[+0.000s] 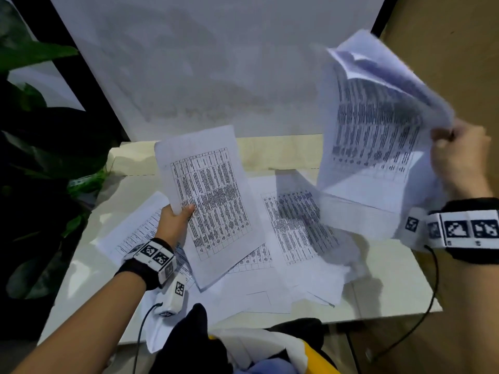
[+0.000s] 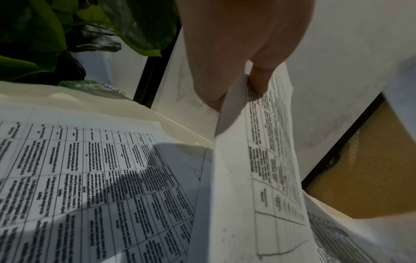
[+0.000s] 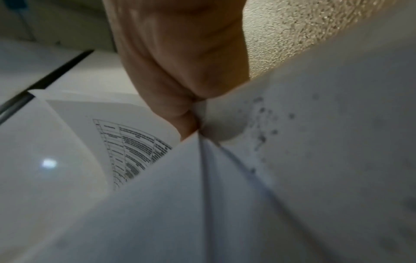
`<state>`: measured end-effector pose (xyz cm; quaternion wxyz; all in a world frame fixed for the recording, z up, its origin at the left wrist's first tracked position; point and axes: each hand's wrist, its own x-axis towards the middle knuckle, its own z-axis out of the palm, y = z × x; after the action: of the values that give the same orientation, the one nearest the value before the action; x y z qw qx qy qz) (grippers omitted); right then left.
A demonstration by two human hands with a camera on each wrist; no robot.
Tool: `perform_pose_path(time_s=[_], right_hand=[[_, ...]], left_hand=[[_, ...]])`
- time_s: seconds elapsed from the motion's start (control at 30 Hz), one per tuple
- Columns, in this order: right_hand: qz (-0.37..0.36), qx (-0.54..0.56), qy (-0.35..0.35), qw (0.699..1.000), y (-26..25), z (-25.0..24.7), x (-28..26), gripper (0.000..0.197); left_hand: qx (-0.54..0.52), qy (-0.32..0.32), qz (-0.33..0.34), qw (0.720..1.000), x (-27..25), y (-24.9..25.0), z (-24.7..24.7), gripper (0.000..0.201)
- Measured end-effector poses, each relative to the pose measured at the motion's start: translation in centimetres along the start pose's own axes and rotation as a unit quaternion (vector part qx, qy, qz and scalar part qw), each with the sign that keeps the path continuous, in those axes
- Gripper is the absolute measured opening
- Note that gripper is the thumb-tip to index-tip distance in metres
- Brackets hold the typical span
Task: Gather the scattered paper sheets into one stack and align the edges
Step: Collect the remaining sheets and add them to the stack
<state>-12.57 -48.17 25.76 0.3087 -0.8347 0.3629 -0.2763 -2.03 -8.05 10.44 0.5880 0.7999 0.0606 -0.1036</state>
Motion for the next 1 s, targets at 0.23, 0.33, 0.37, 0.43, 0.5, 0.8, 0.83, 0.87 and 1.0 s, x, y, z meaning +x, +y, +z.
perform_pose_path(time_s=[0.23, 0.33, 0.37, 0.43, 0.5, 0.8, 0.83, 0.87, 1.0], right_hand=[[0.043, 0.161, -0.187, 0.968, -0.7, 5.8, -2.3, 0.013], [0.089, 0.116, -0.339, 0.929, 1.2, 12.2, -5.8, 0.019], [0.104, 0.091, -0.386, 0.912, 1.7, 13.8, -7.1, 0.031], [0.156, 0.121, -0.464, 0.863, 2.0, 16.2, -9.3, 0.047], [0.226, 0.222, -0.473, 0.822, 1.1, 17.6, -10.9, 0.046], [0.158, 0.318, -0.373, 0.857, -2.3, 18.5, -11.3, 0.039], [0.131, 0.304, -0.36, 0.872, -2.4, 18.4, -11.1, 0.038], [0.104, 0.297, -0.35, 0.882, -2.6, 18.2, -10.9, 0.037], [0.048, 0.292, -0.336, 0.894, -3.1, 17.5, -10.1, 0.028]], left_hand=[[-0.057, -0.041, -0.024, 0.997, 0.7, 1.5, 1.0, 0.033], [-0.083, -0.072, -0.038, 0.993, 1.3, 1.8, 0.9, 0.038], [-0.078, -0.089, -0.036, 0.992, 1.3, 2.0, 0.9, 0.033], [-0.062, -0.11, -0.024, 0.992, 1.5, 2.4, 1.0, 0.014], [-0.077, -0.084, -0.039, 0.993, 1.1, 3.2, 0.9, 0.028], [-0.207, -0.094, -0.015, 0.974, -1.4, 5.3, 0.3, 0.04], [-0.147, -0.067, 0.019, 0.987, -1.1, 5.2, 0.3, 0.023], [-0.12, -0.05, 0.029, 0.991, -0.4, 4.5, 0.1, 0.021], [-0.092, -0.049, 0.032, 0.994, -0.6, 4.9, 0.0, 0.043]])
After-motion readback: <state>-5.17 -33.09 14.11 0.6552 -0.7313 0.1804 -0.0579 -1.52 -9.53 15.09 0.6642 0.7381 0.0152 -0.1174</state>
